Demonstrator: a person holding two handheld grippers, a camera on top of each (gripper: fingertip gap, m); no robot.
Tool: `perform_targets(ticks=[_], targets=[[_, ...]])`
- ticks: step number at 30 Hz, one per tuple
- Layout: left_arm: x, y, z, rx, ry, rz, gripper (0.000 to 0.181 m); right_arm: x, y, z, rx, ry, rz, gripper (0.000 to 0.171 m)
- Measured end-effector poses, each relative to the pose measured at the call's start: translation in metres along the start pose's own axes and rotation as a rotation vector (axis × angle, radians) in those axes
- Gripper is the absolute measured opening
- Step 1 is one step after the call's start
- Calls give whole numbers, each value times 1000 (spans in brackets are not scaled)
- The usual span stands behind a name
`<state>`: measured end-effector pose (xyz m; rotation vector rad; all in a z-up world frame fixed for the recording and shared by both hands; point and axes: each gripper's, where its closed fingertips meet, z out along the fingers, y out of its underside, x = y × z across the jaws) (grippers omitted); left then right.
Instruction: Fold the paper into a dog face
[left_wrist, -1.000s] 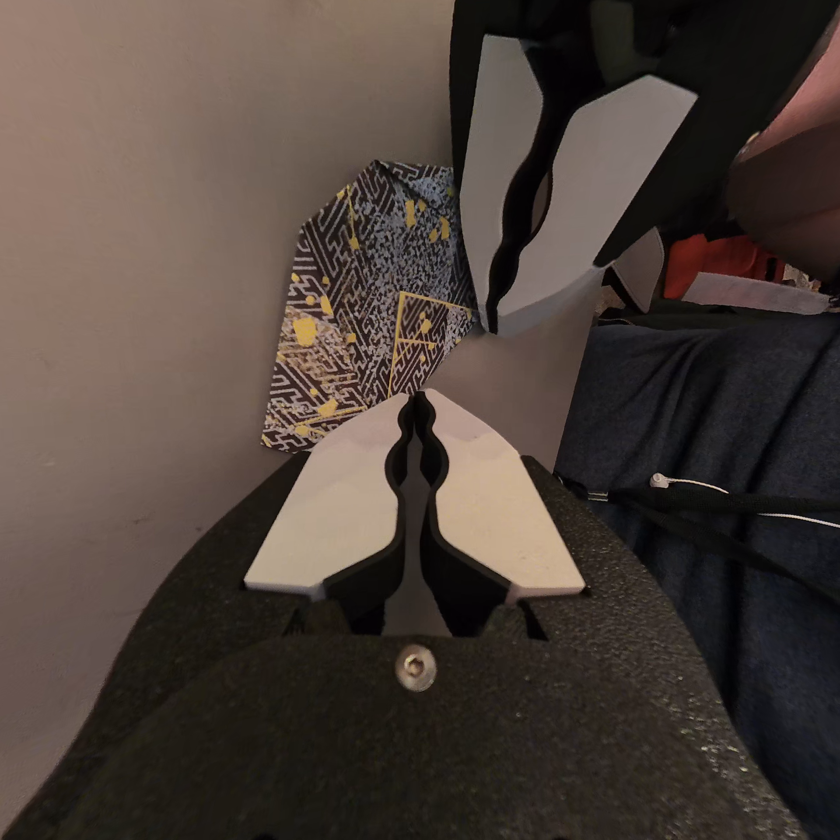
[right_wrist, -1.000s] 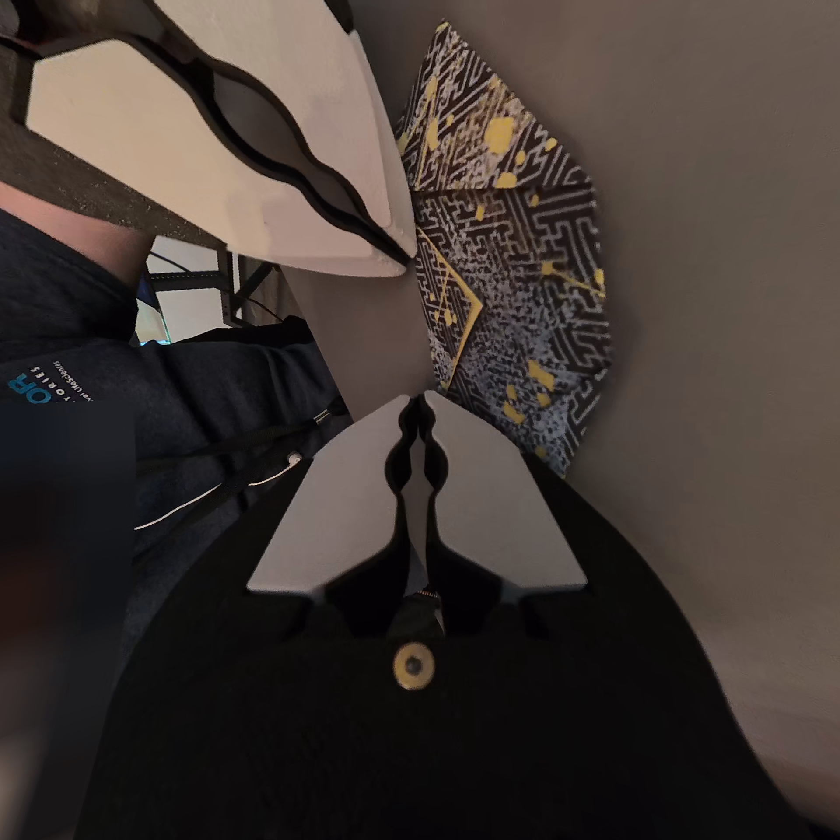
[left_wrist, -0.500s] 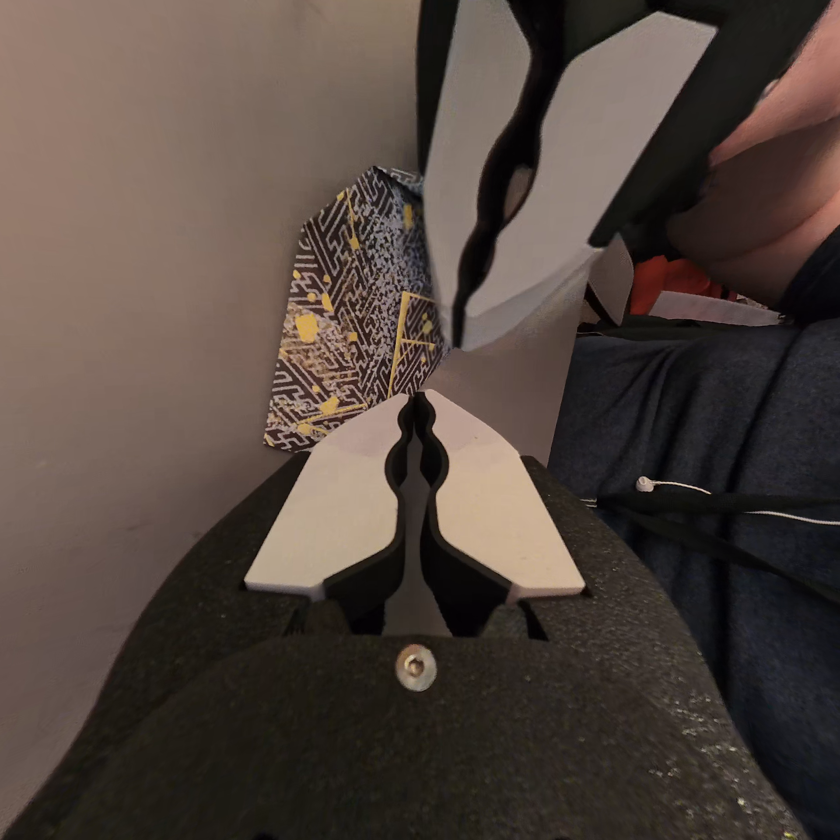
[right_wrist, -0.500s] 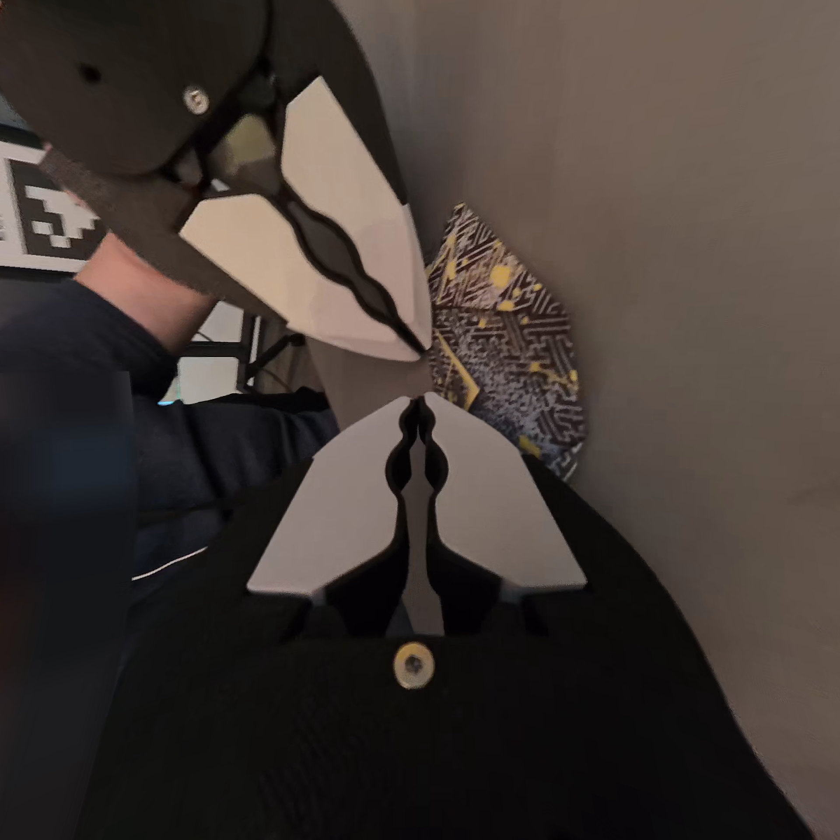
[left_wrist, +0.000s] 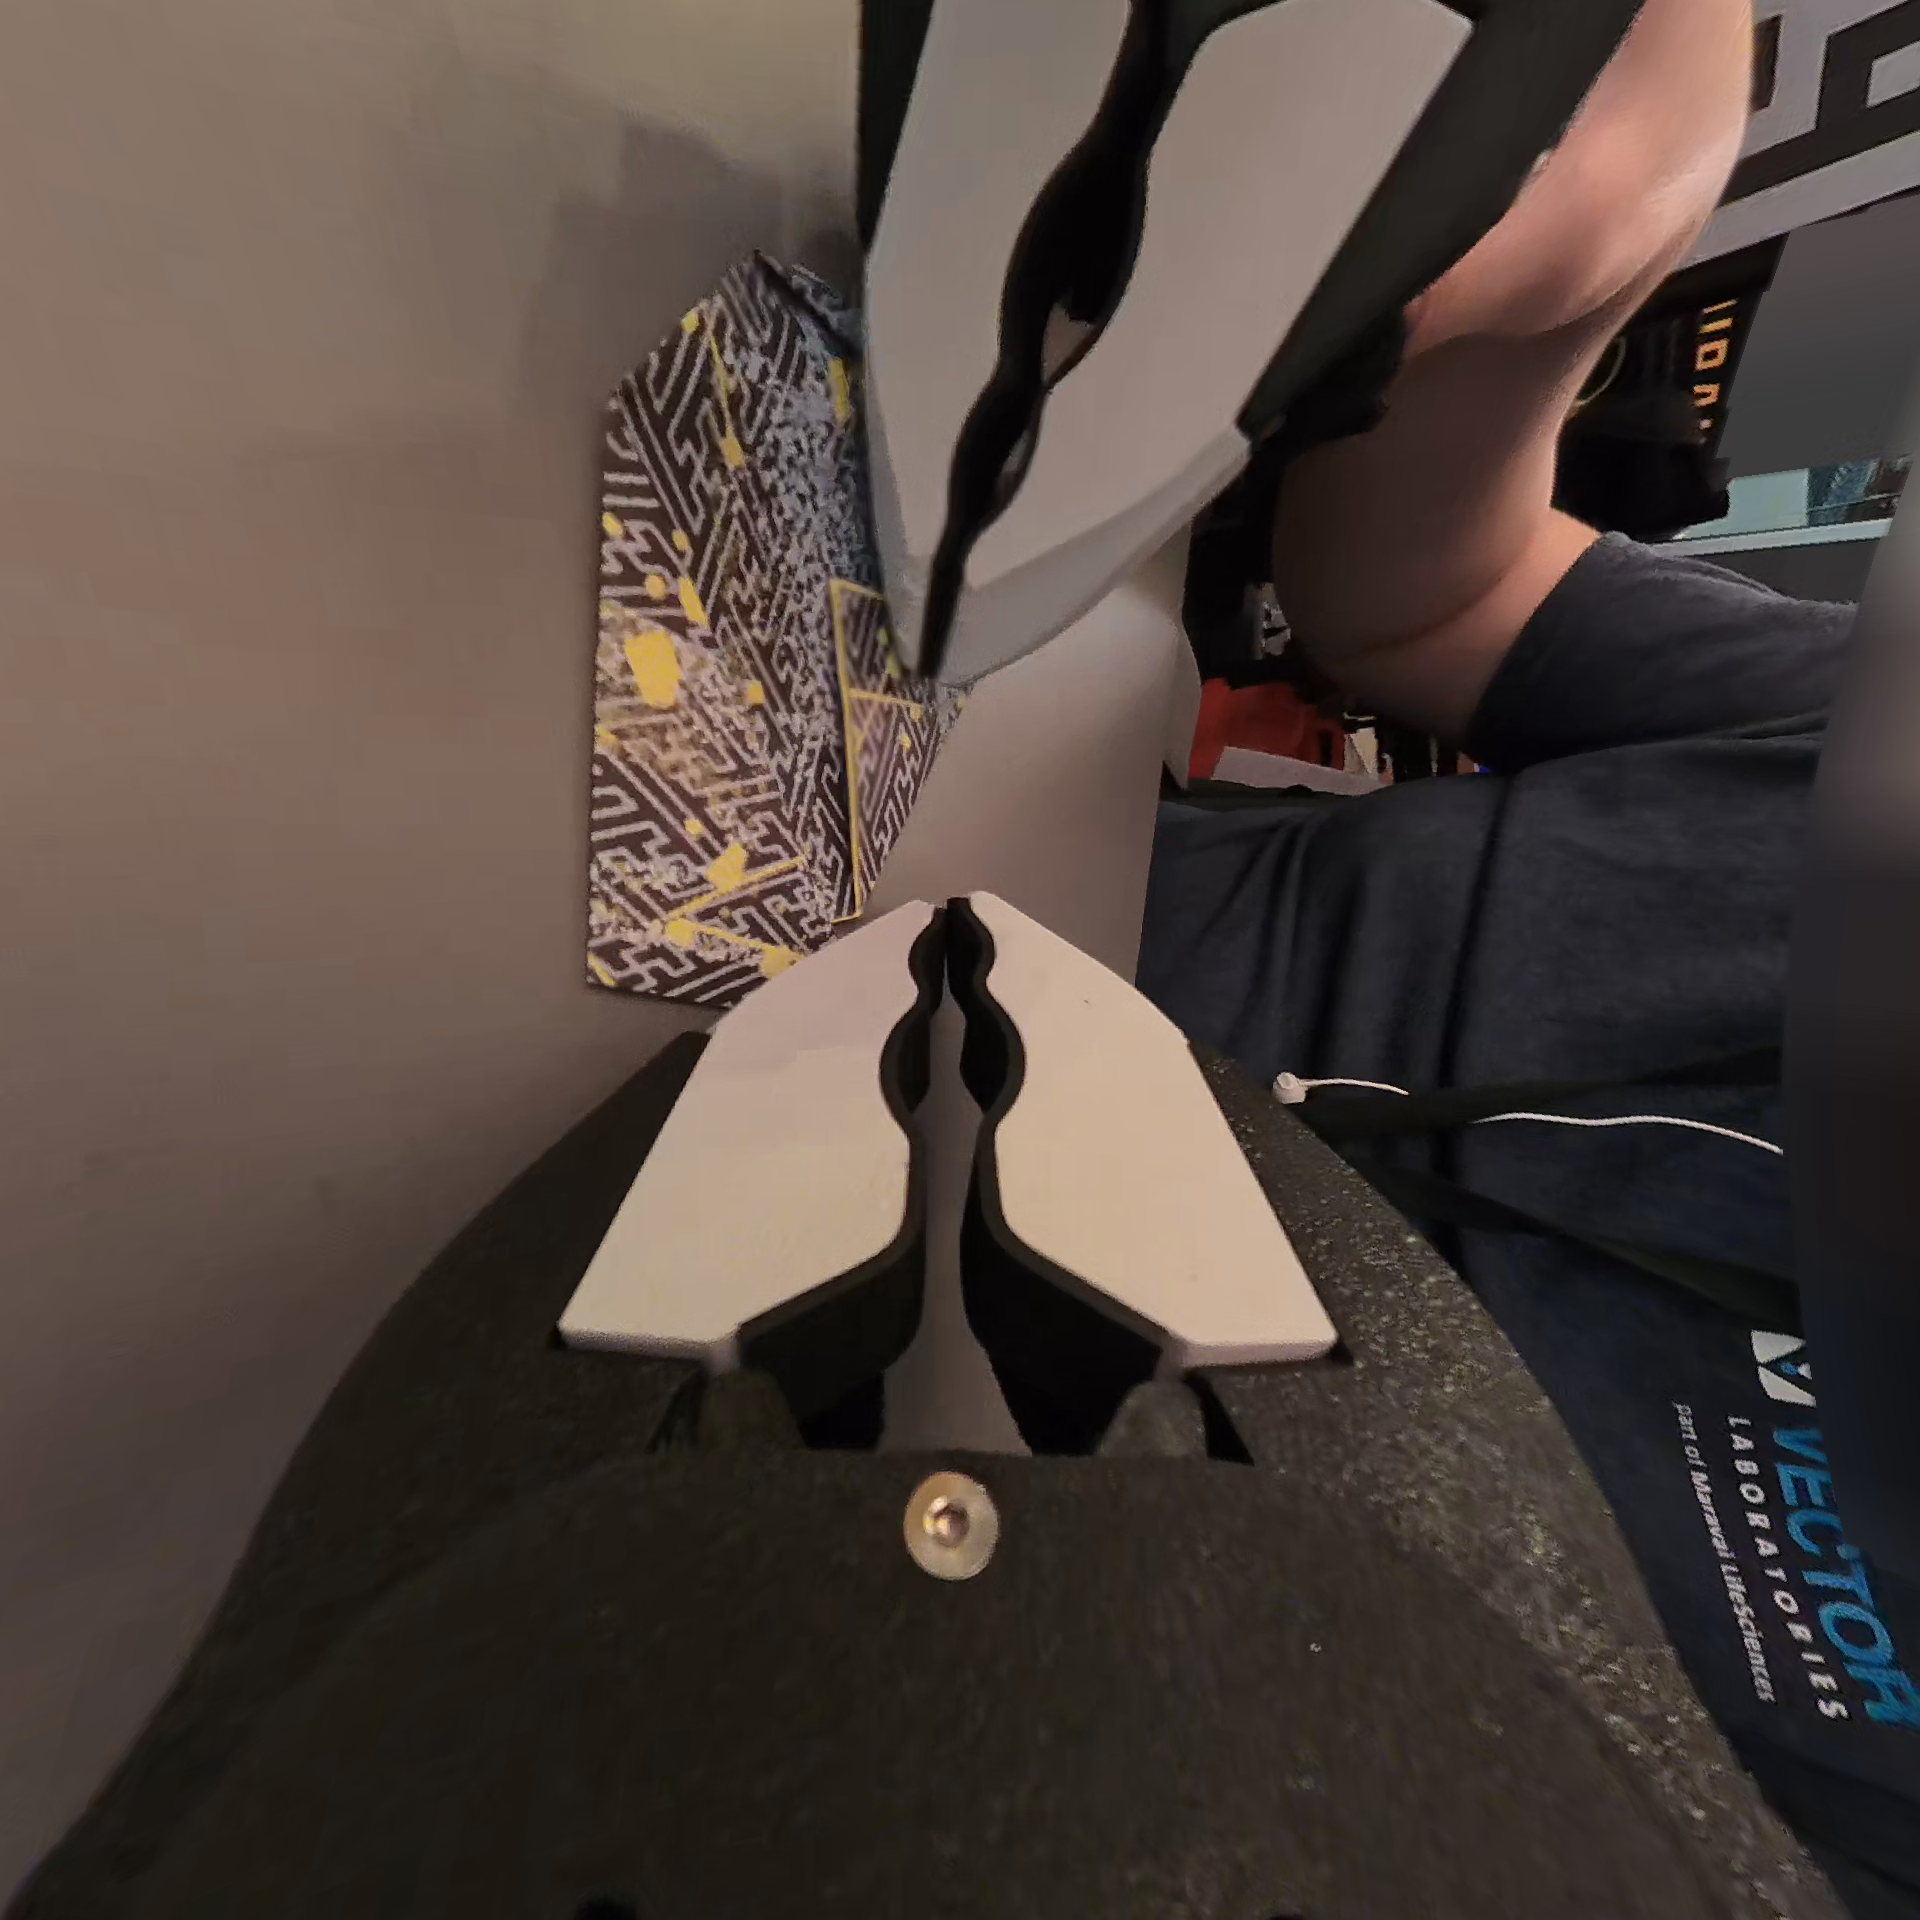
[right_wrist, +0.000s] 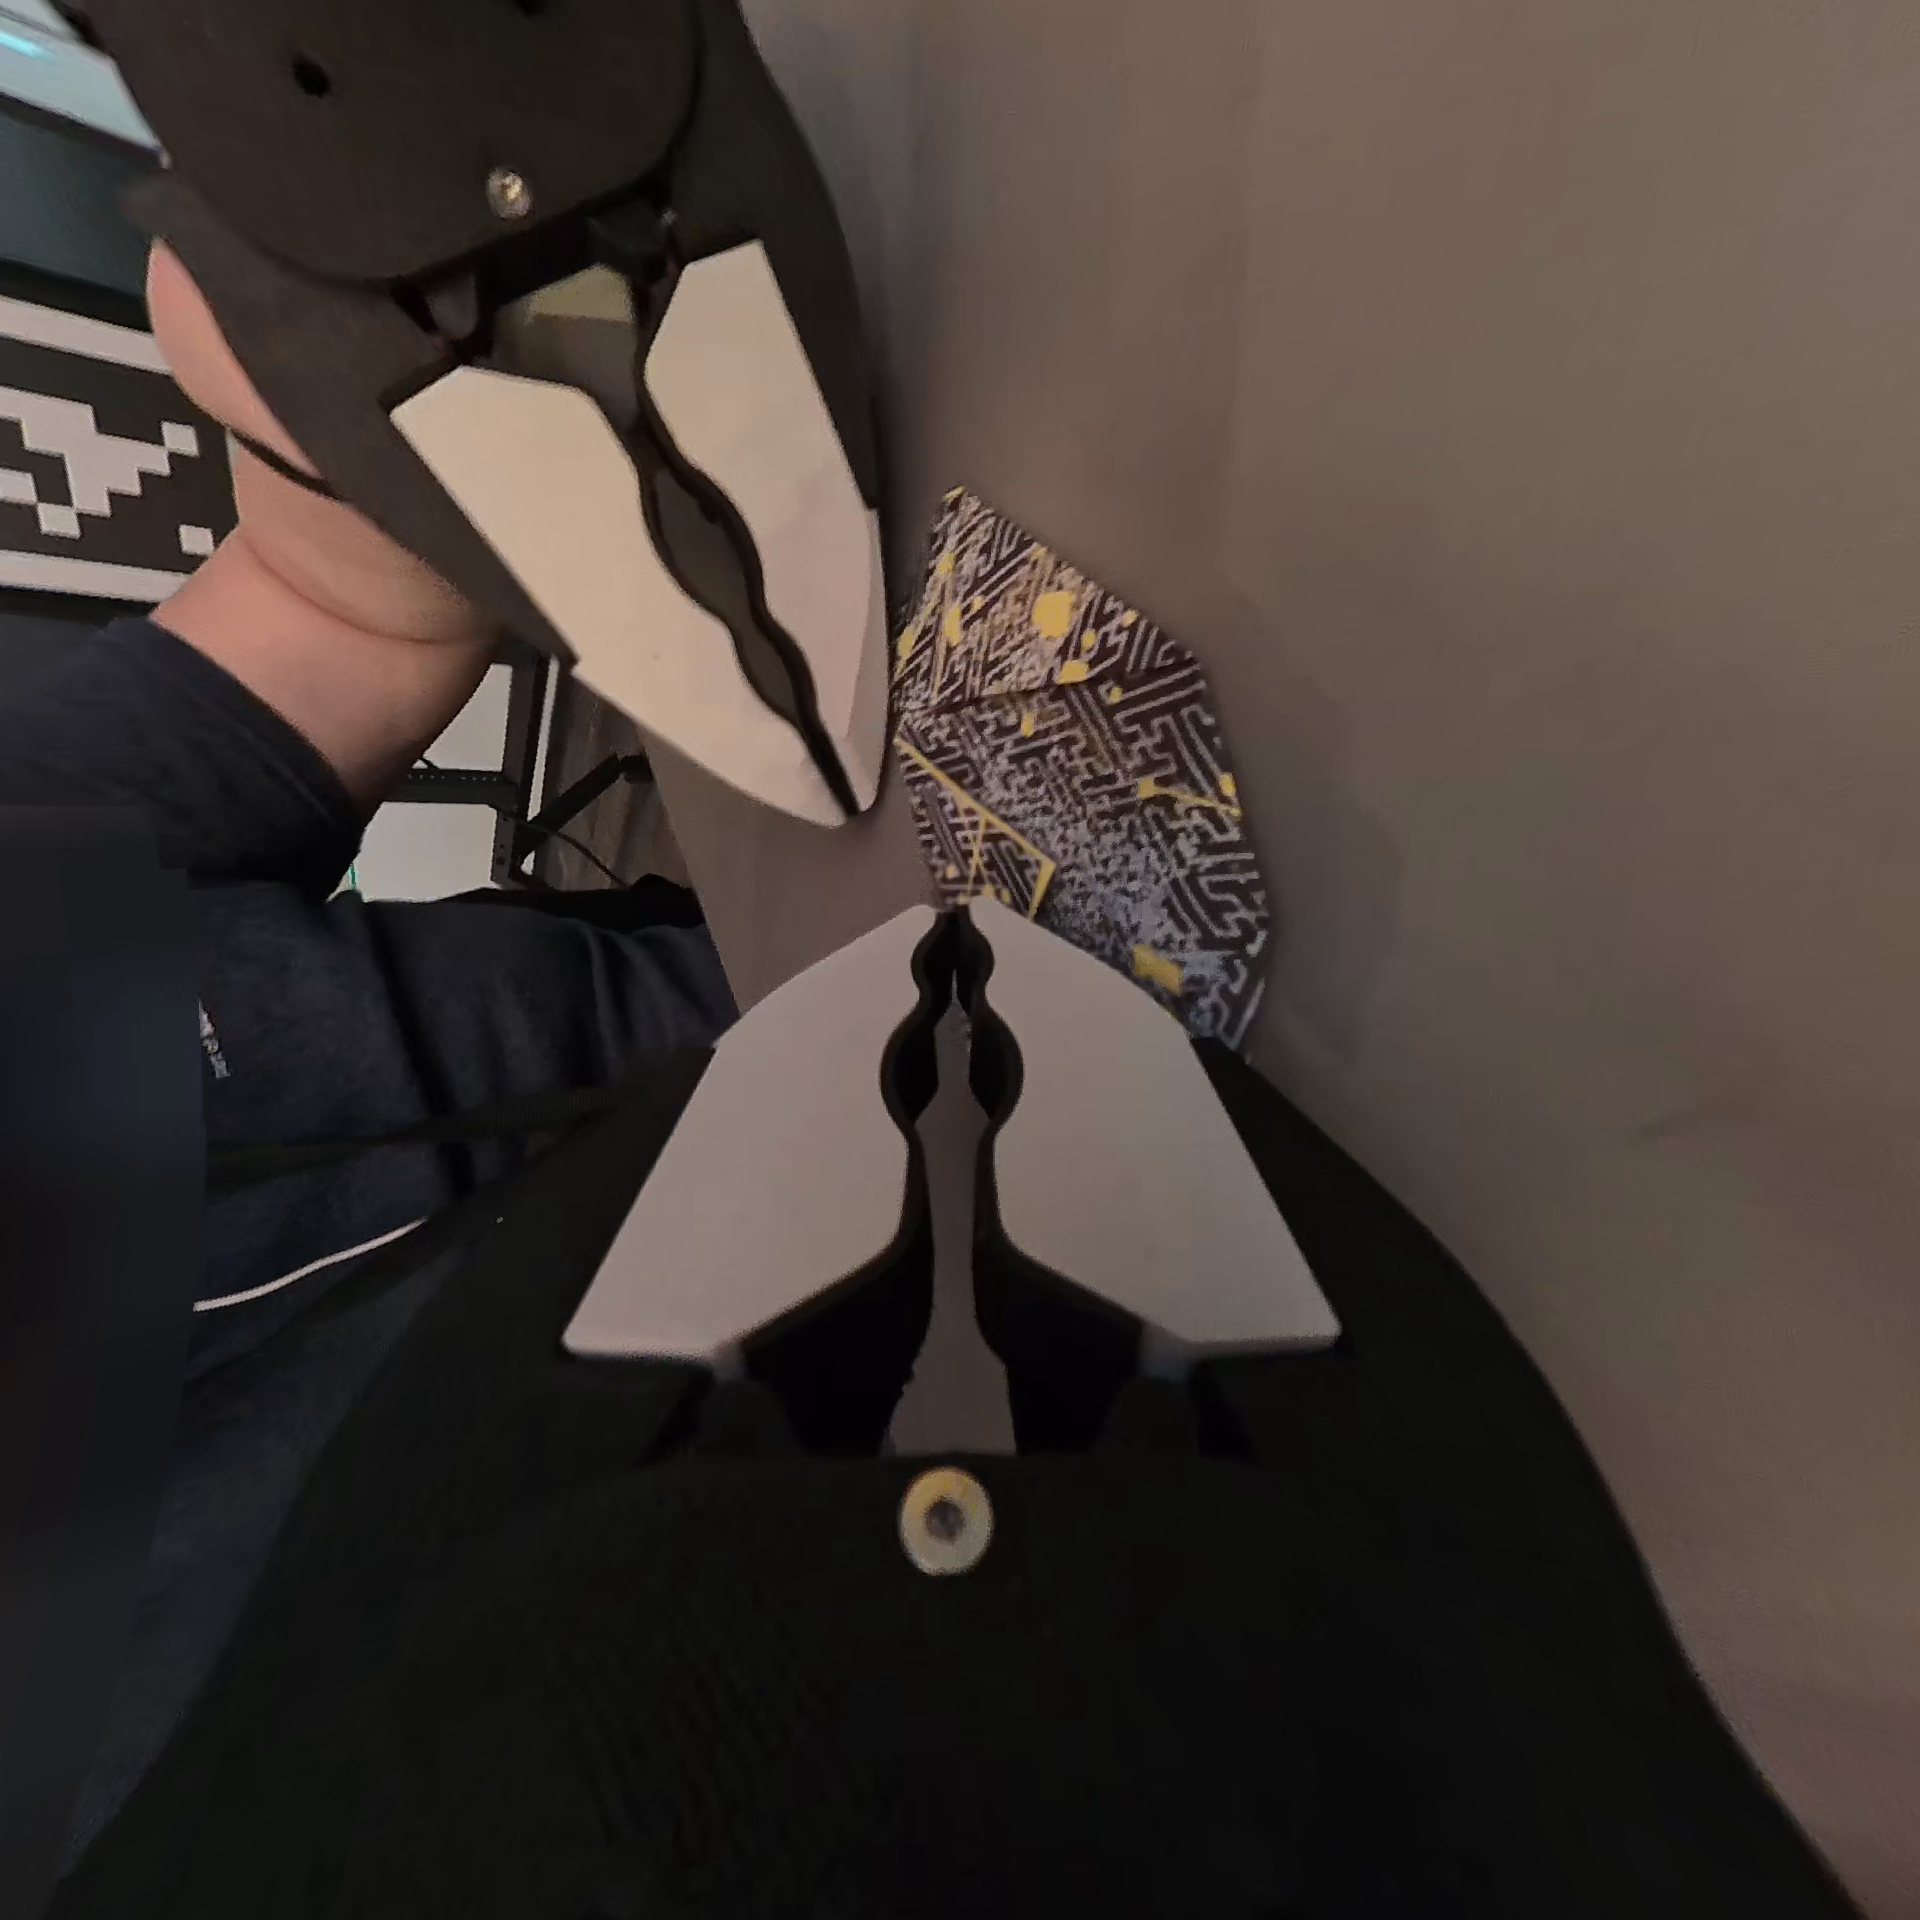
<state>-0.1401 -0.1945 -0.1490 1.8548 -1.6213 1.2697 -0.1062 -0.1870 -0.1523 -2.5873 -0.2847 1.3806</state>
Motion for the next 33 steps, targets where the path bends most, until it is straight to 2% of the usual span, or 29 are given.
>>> perform_targets(ticks=[1, 4, 6, 11, 13, 15, 17, 18, 20, 21, 22, 25, 30, 32, 33], targets=[[-1, 0, 0, -3, -12, -1, 0, -3, 4, -1, -7, -6, -12, 2], [-1, 0, 1, -4, -35, -6, 0, -12, 19, -3, -47, 6, -72, 2], [-1, 0, 1, 6, -30, -19, 0, -2, 31, -2, -104, 97, -98, 3], [-1, -1, 1, 19, -27, -15, 0, -5, 33, -5, -75, 120, -184, 2], [4, 1, -2, 34, 4, 17, 0, -22, 29, -15, 21, 77, -275, 2], [26, -1, -13, 101, 144, 8, 0, -41, 22, -35, 183, 75, -432, 2], [44, -8, -34, 201, 237, 24, 0, -42, 17, -62, 345, 249, -594, 2], [39, -9, -43, 224, 180, 51, 0, -44, 16, -75, 421, 323, -678, 2], [14, -11, -58, 228, -36, 119, 1, -46, 15, -92, 558, 412, -763, 1], [2, -14, -65, 230, -126, 146, 11, -43, 14, -95, 590, 431, -799, 1], [-5, -19, -70, 233, -179, 167, 18, -38, 15, -93, 571, 432, -785, 1], [-14, -29, -67, 184, -239, 219, 24, -11, 18, -76, 417, 456, -694, 2], [-26, -30, -39, 26, -356, 351, 21, 14, 18, -55, 232, 624, -759, 2], [-27, -30, -30, -8, -364, 366, 21, 19, 19, -46, 165, 642, -761, 29], [-29, -30, -28, -19, -375, 368, 21, 25, 22, -43, 117, 663, -750, 29]])
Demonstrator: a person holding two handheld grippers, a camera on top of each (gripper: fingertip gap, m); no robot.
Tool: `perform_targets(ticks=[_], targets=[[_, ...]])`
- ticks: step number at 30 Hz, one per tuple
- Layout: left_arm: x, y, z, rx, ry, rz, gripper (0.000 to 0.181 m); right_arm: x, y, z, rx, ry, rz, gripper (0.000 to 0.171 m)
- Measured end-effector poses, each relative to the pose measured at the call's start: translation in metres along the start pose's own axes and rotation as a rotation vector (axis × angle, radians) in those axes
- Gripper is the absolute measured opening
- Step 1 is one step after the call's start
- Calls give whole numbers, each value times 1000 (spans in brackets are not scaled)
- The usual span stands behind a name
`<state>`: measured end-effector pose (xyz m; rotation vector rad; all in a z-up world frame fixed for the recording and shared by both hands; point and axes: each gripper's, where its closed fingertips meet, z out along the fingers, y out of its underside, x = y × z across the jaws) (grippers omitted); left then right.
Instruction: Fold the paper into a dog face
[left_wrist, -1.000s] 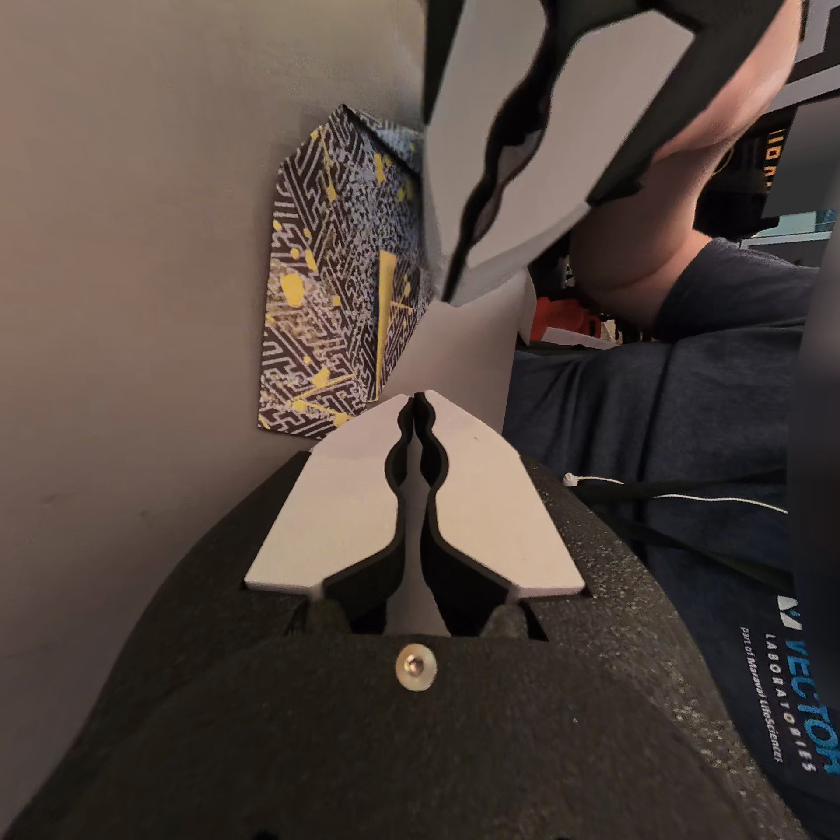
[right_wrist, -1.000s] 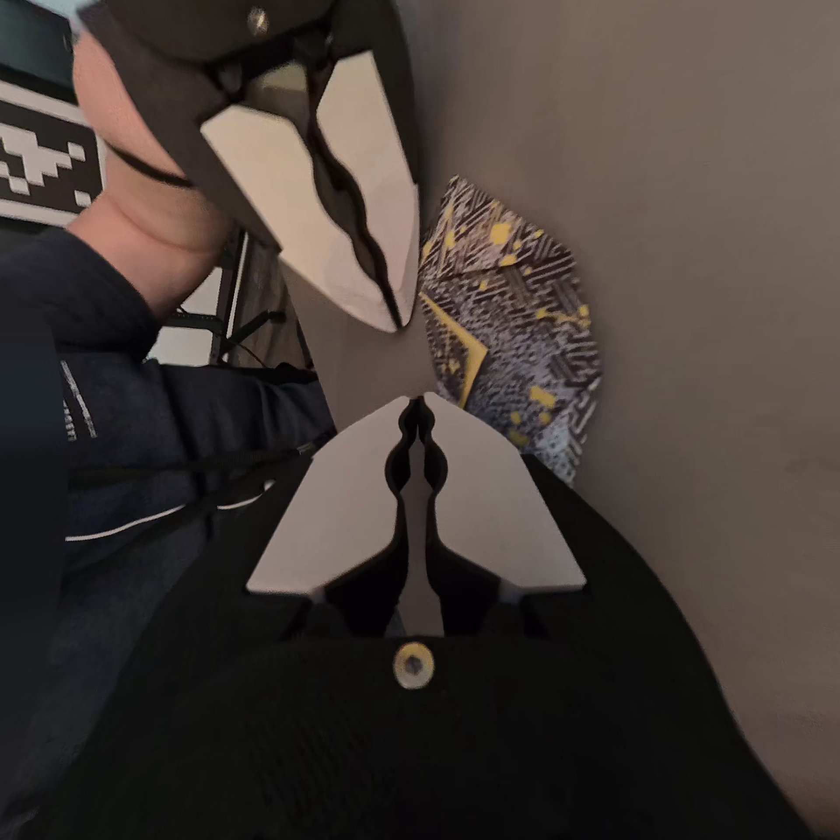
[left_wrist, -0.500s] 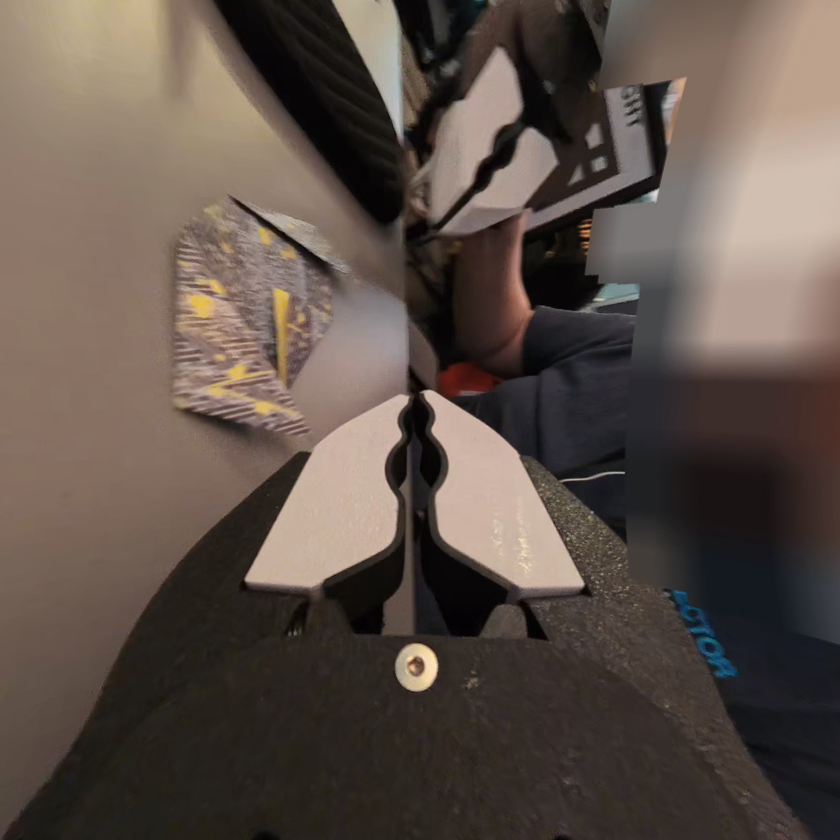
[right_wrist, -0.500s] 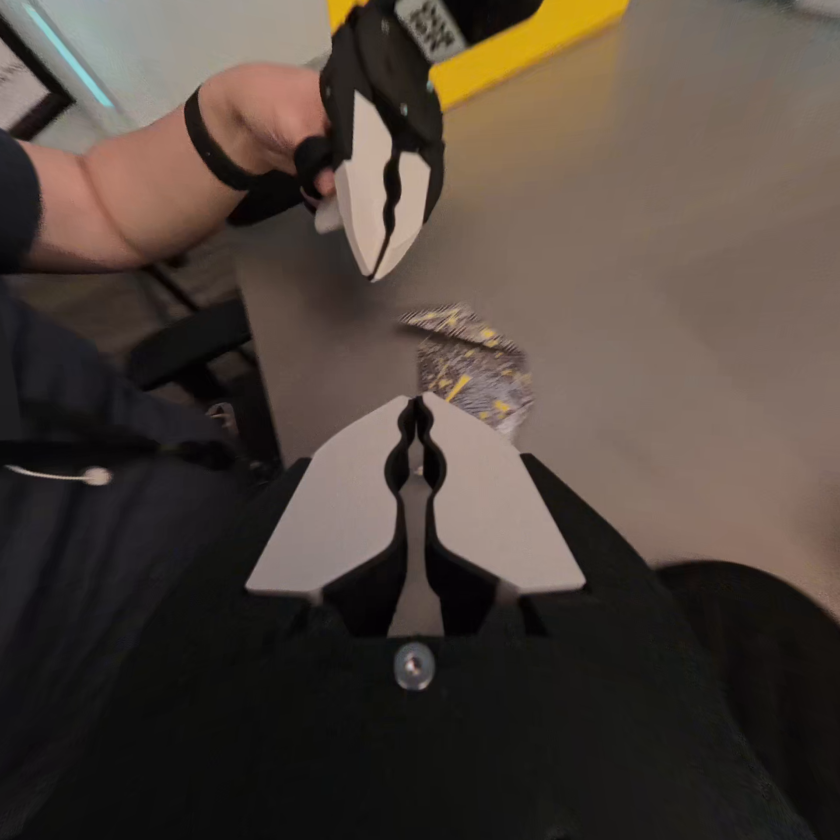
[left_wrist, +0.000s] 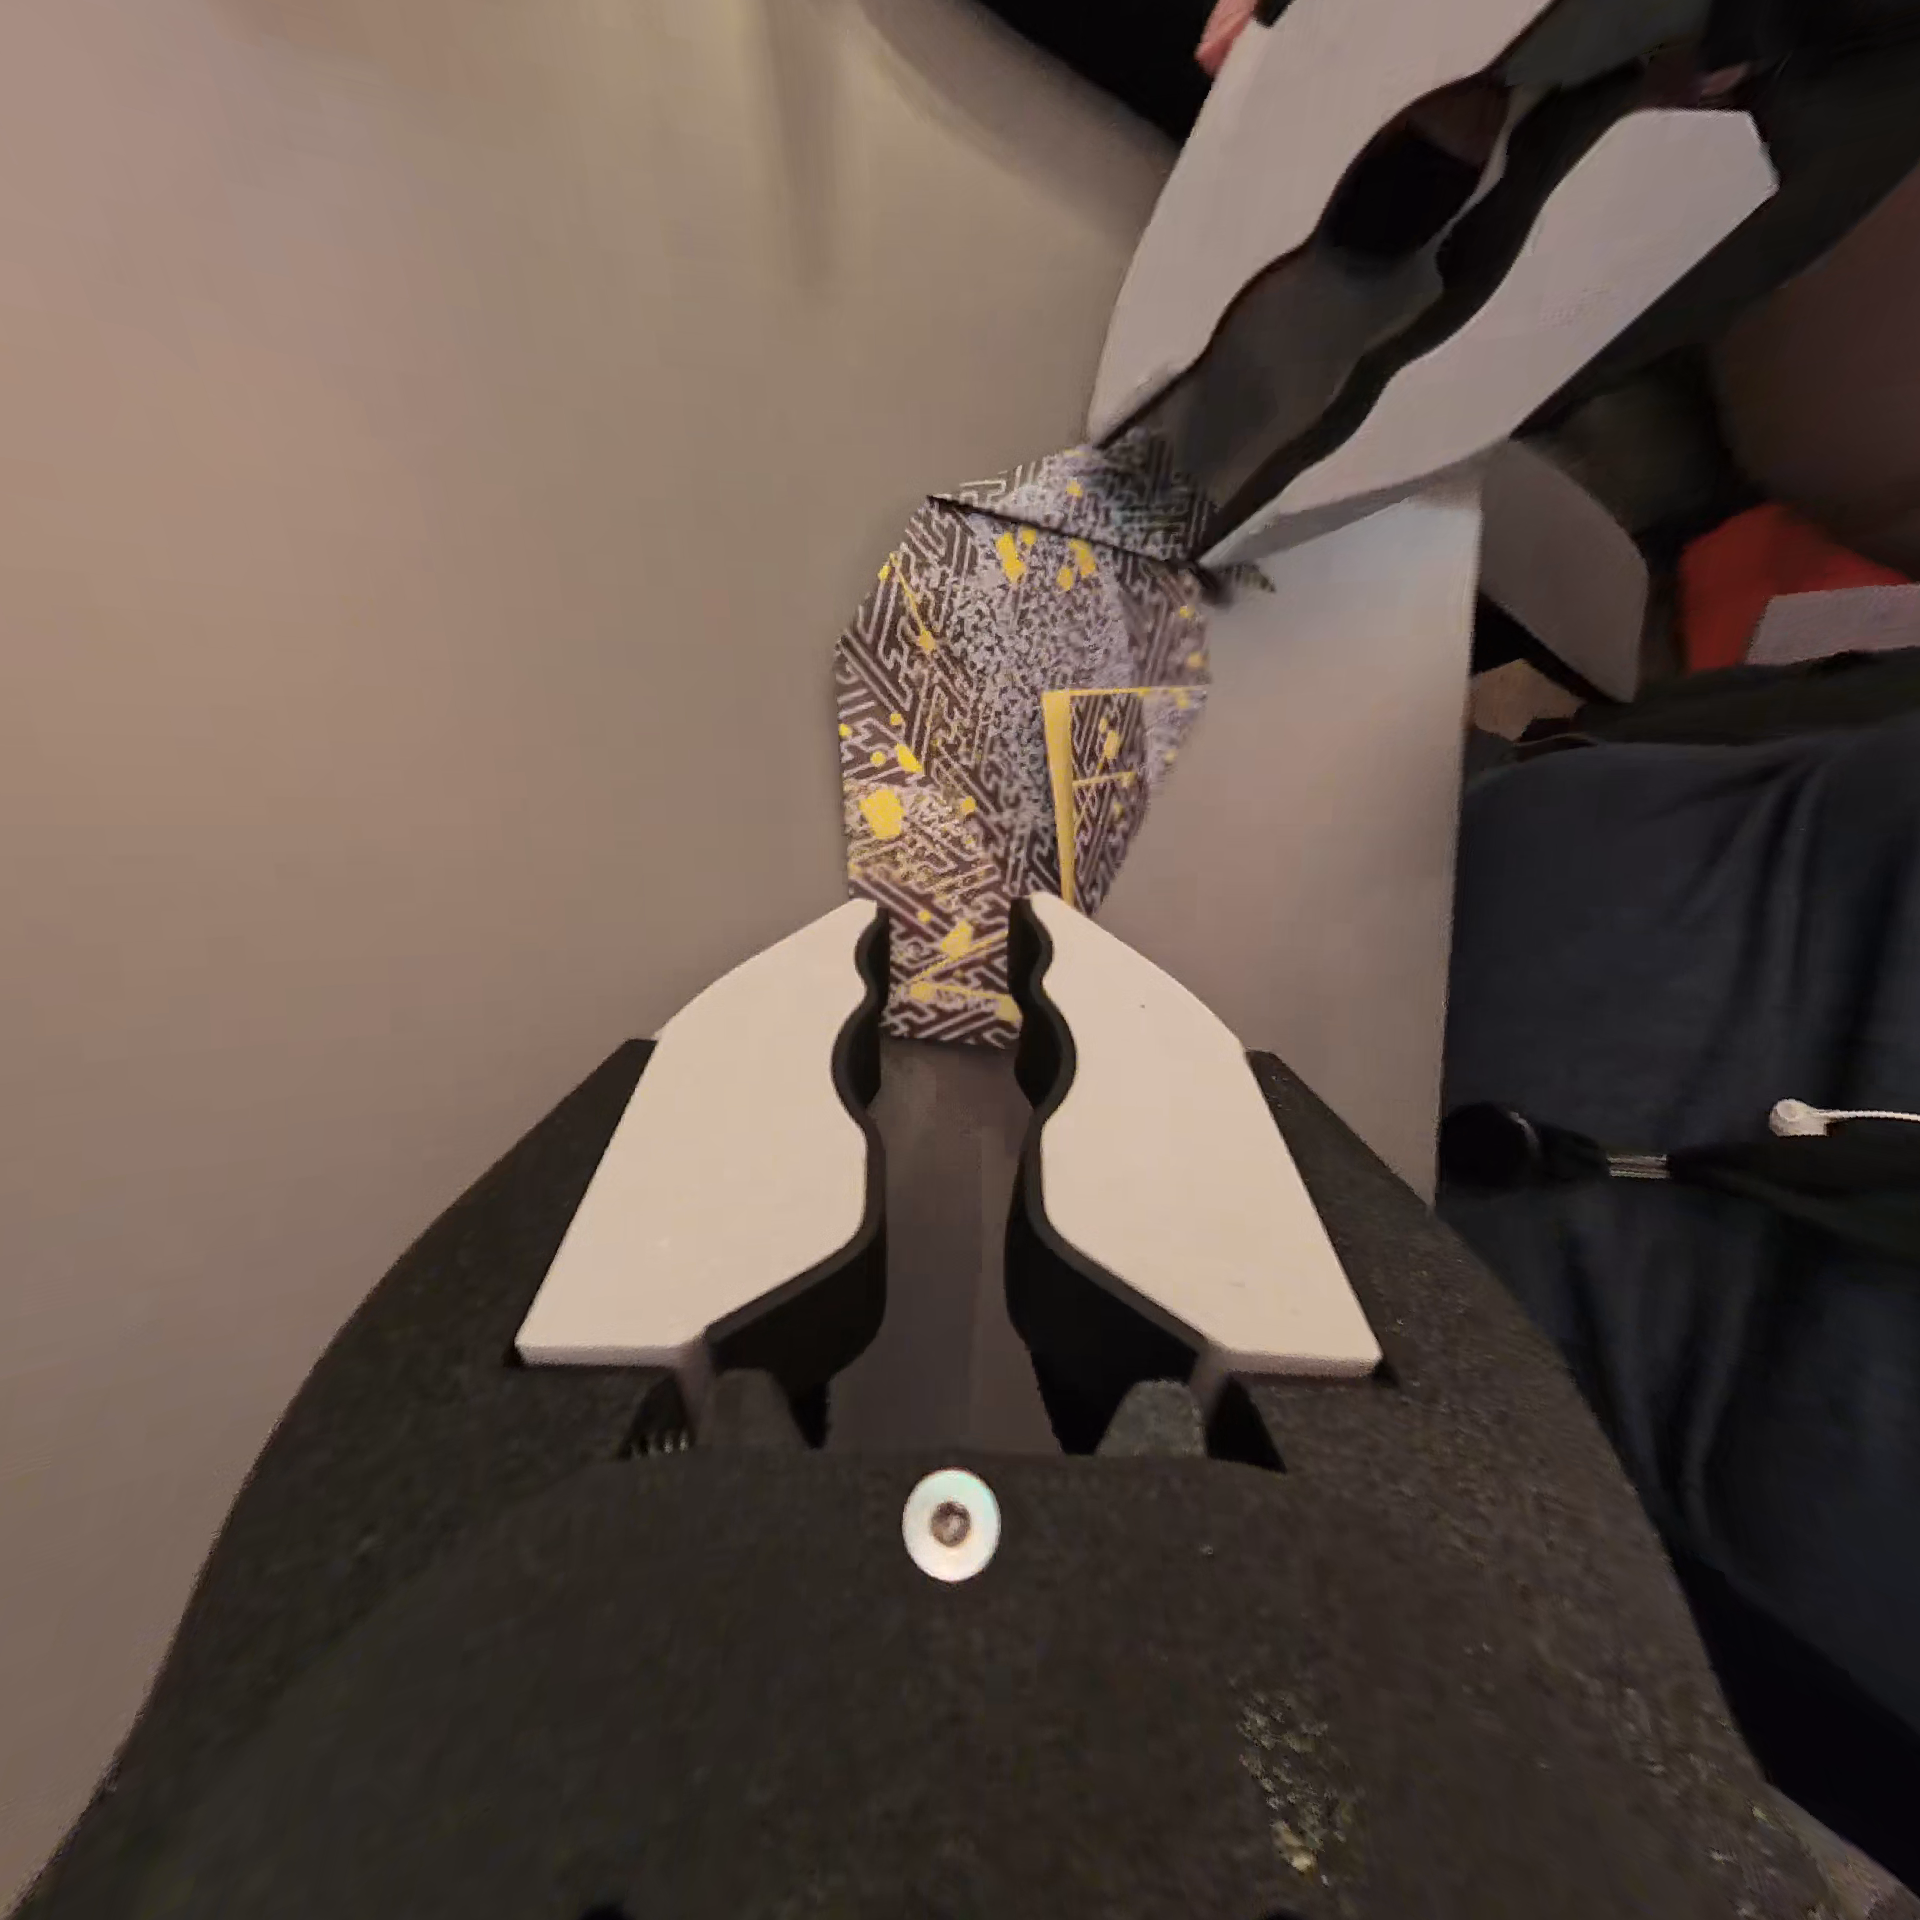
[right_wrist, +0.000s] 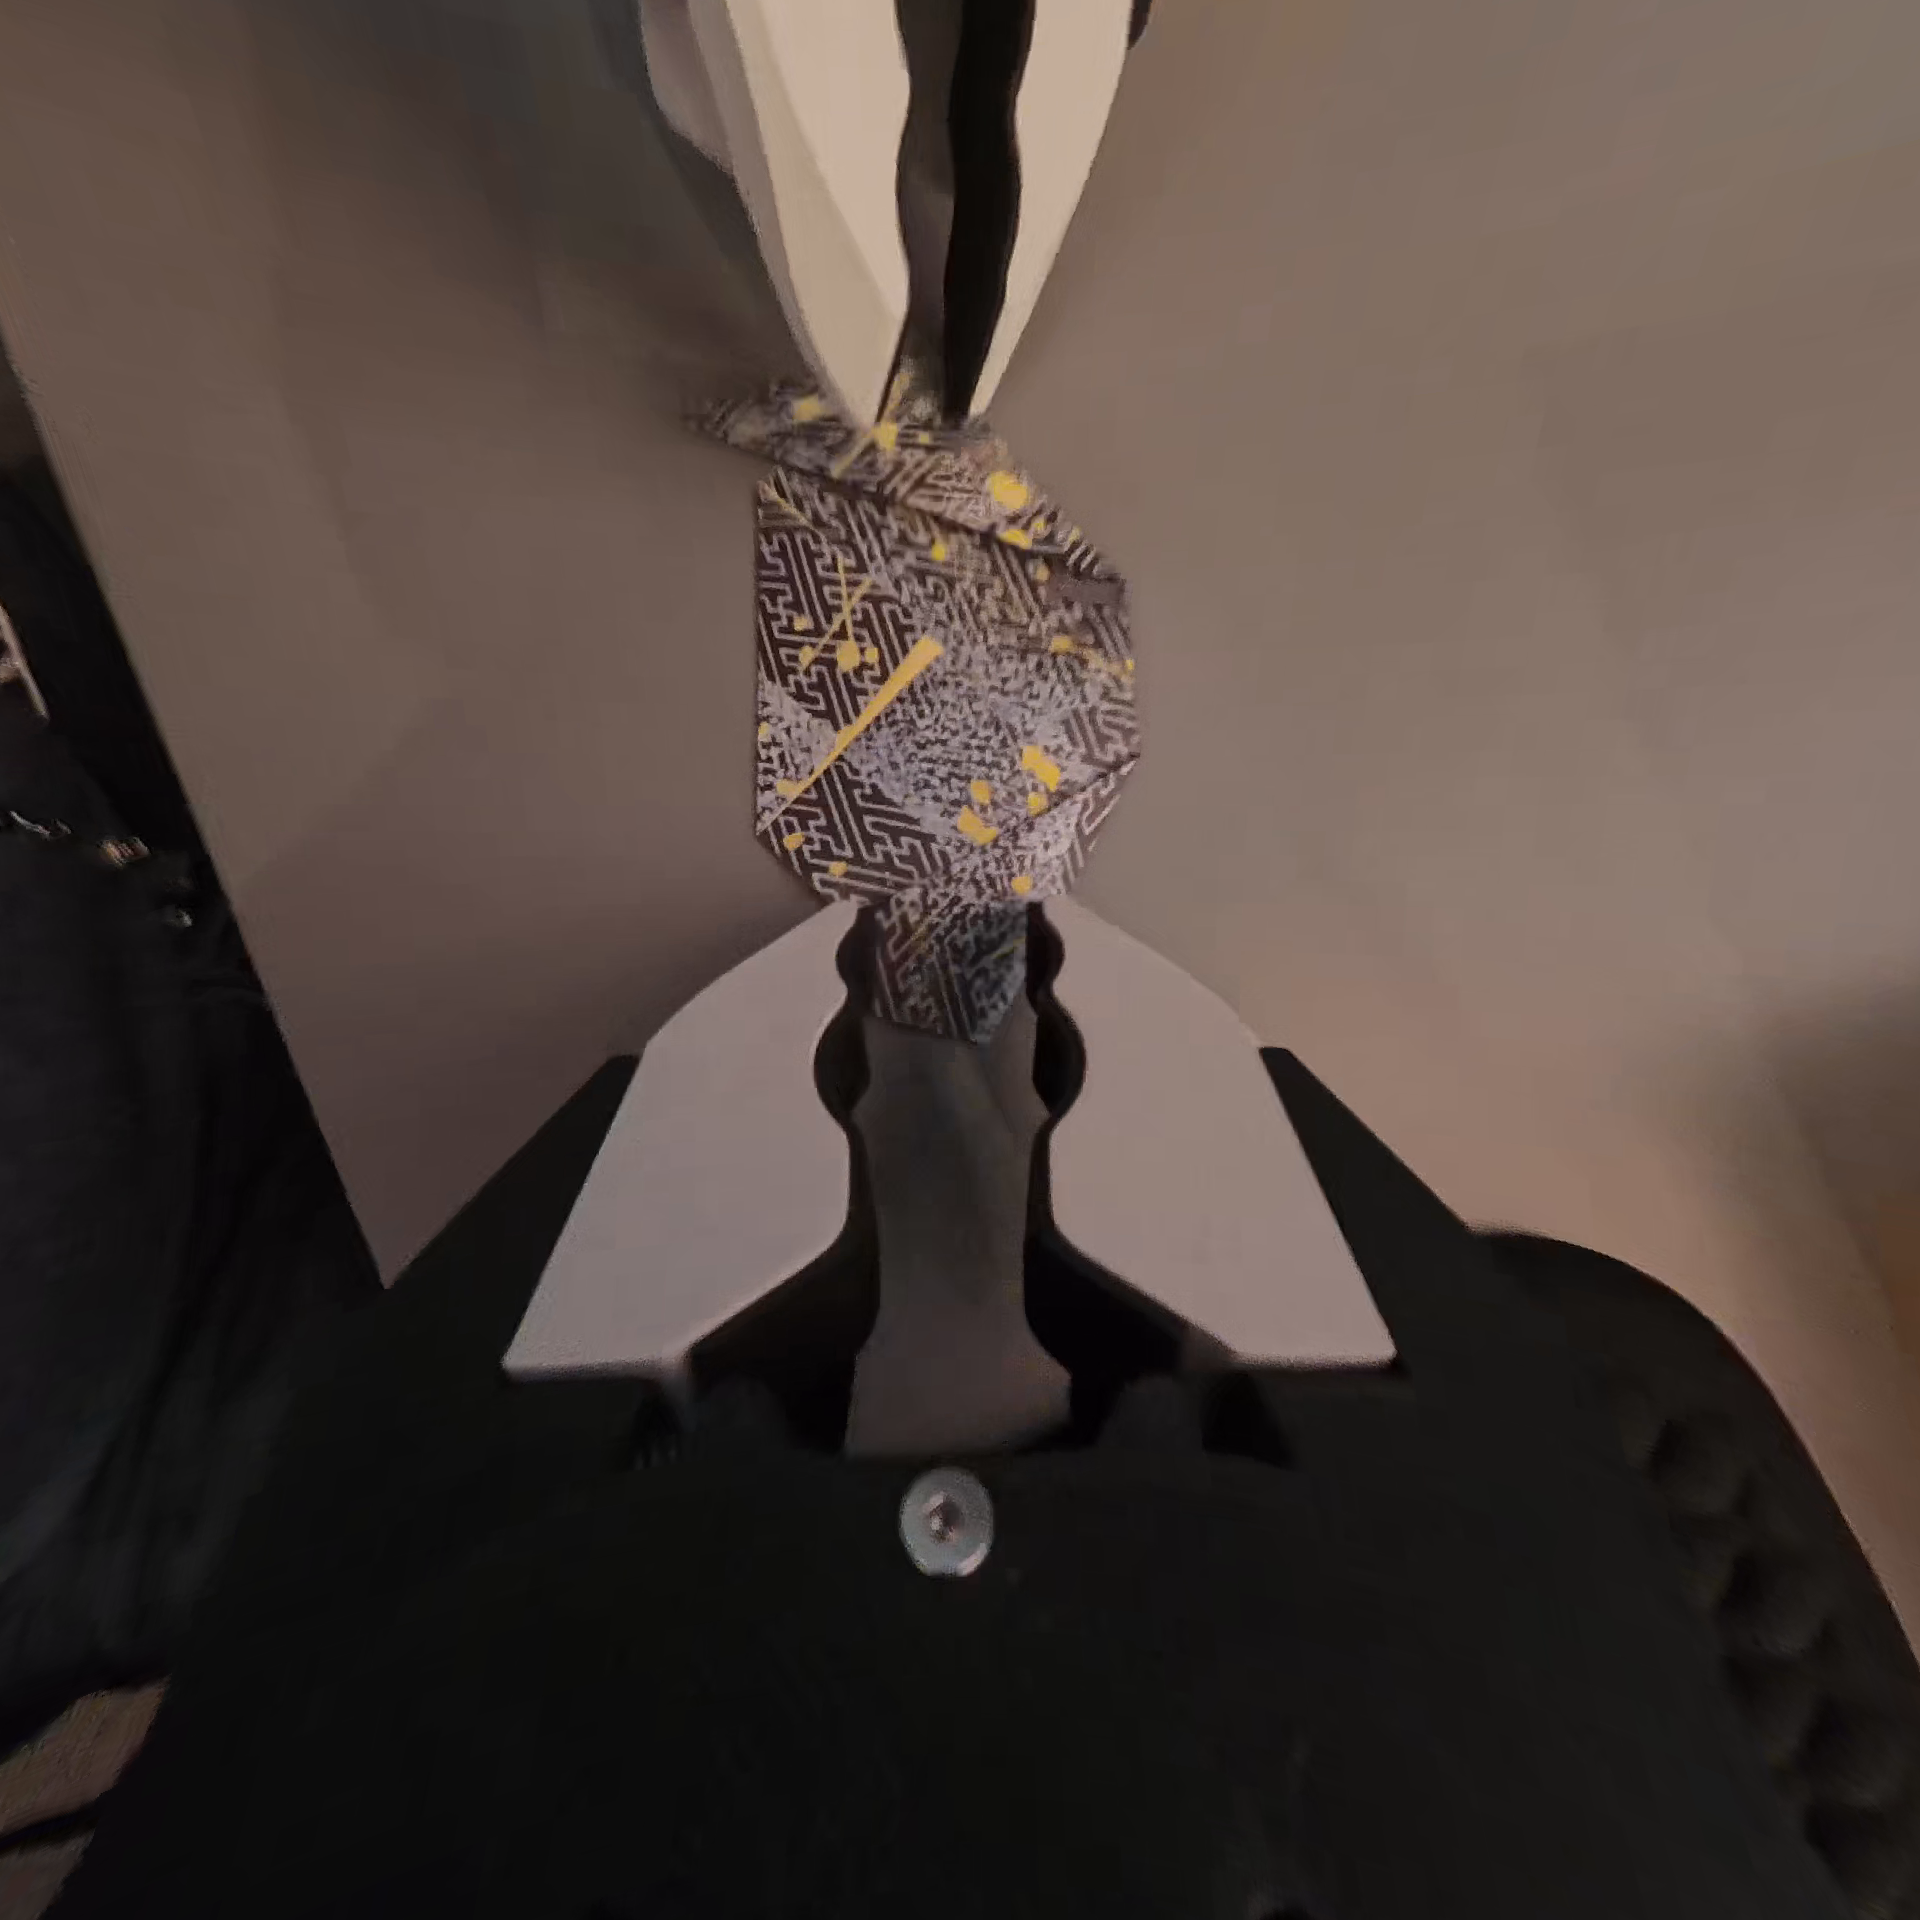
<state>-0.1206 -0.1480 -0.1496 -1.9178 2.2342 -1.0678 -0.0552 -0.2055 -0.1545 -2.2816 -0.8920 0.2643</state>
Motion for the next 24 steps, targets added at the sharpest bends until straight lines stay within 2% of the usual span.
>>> perform_targets(ticks=[6, 9, 14, 18, 20, 24], targets=[[-5, 0, 3, -17, -105, 56, 12, -4, 2, 3, -22, -18, 7, 21], [0, 1, 3, -26, -133, 91, 21, -4, 2, 3, -23, -23, 21, 21], [-18, 0, -11, 22, -249, 90, 22, -4, 2, 2, -23, -23, 26, 22], [-7, -9, -16, 85, -75, 50, 37, -4, 2, 2, -26, -35, 39, 22], [-5, -9, -14, 53, 4, 28, 38, -4, 2, 2, -24, -45, 49, 22], [-8, -8, -2, -49, 43, 19, 36, -3, 2, 2, -25, -25, 44, 24]])
